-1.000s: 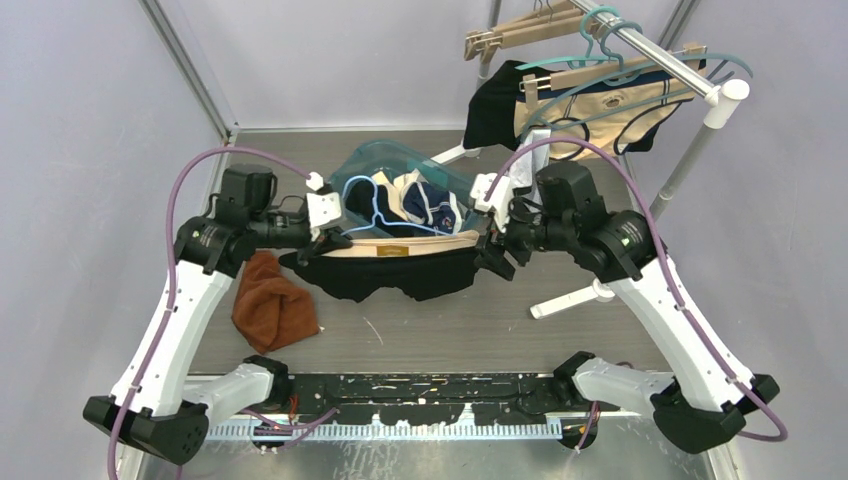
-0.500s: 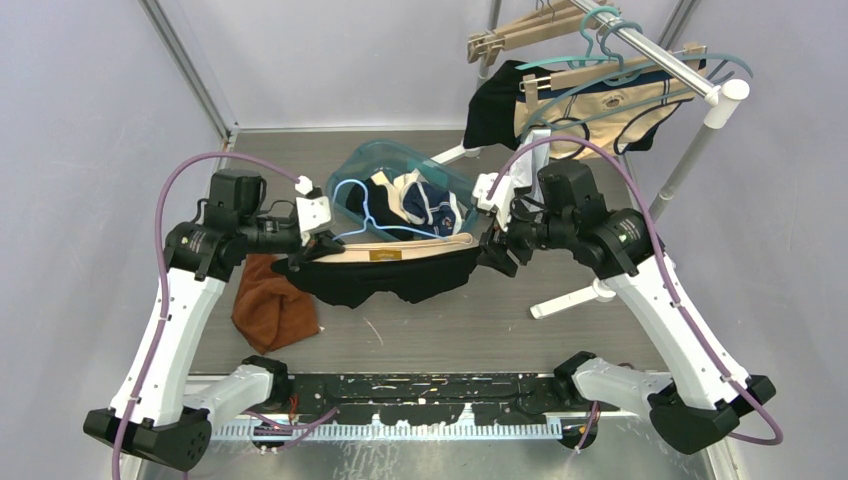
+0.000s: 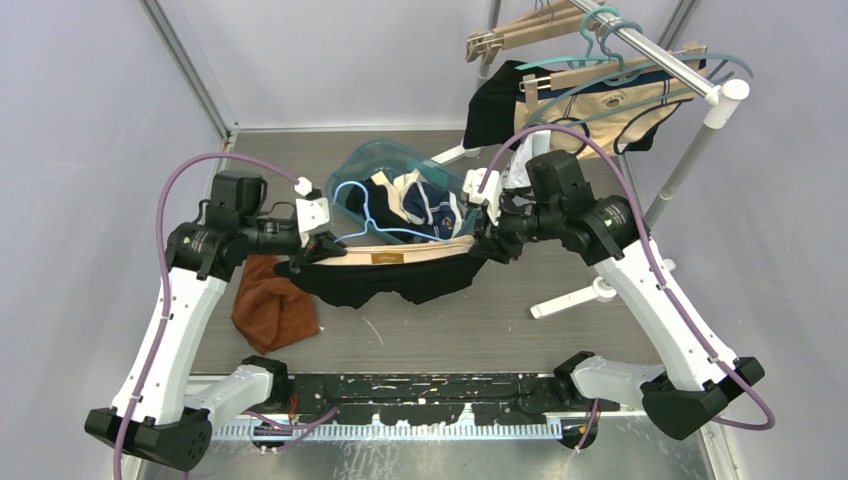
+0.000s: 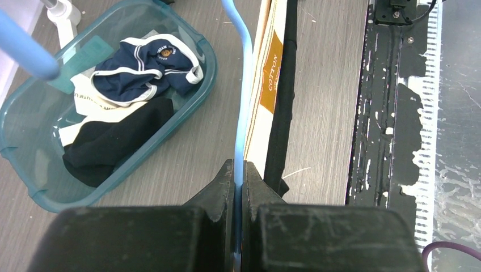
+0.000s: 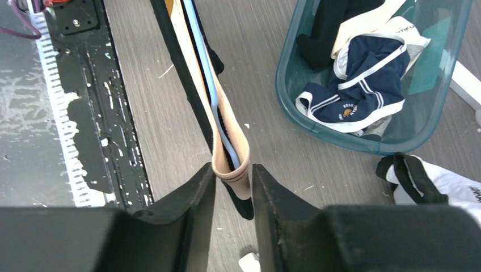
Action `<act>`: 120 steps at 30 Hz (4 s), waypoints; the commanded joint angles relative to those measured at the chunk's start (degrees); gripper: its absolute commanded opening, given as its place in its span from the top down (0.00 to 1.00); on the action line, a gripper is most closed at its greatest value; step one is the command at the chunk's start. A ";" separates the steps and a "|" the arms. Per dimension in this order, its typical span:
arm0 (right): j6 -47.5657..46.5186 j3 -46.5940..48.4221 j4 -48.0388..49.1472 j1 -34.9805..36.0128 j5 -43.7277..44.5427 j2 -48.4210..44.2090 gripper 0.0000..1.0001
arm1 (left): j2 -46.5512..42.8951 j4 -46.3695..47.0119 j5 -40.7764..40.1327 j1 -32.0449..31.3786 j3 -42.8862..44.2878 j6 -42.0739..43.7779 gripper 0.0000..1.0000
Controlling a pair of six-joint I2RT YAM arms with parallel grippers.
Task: Remove the underwear clipped to the hanger
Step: Remove the underwear from the hanger.
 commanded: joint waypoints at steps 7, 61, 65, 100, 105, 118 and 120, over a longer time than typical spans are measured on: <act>-1.30 0.80 1.80 -0.11 1.66 -2.06 0.94 | -1.72 1.83 2.70 0.87 -0.54 -0.03 1.00; 2.57 -11.29 8.10 -17.21 -8.63 -7.75 0.96 | 7.66 2.24 -6.76 -1.20 6.96 -2.71 1.00; 4.55 -13.55 10.00 -17.21 -9.45 -8.30 0.91 | 9.52 2.43 -8.74 -2.99 8.70 -4.73 1.00; -2.07 2.14 1.81 -9.27 -5.52 -3.37 0.04 | 17.38 -8.88 -22.68 -16.32 17.19 0.37 1.00; -1.38 1.28 6.30 -1.34 -3.80 -0.08 0.04 | 19.62 -10.52 -23.10 -19.26 20.22 -0.17 1.00; -0.93 -2.14 10.97 1.78 -5.51 5.02 0.65 | 21.32 -9.53 -21.84 -20.96 19.96 -1.63 1.00; -0.84 -2.52 11.17 1.78 -5.38 4.92 0.81 | 21.30 -9.21 -21.80 -20.98 19.43 -1.66 1.00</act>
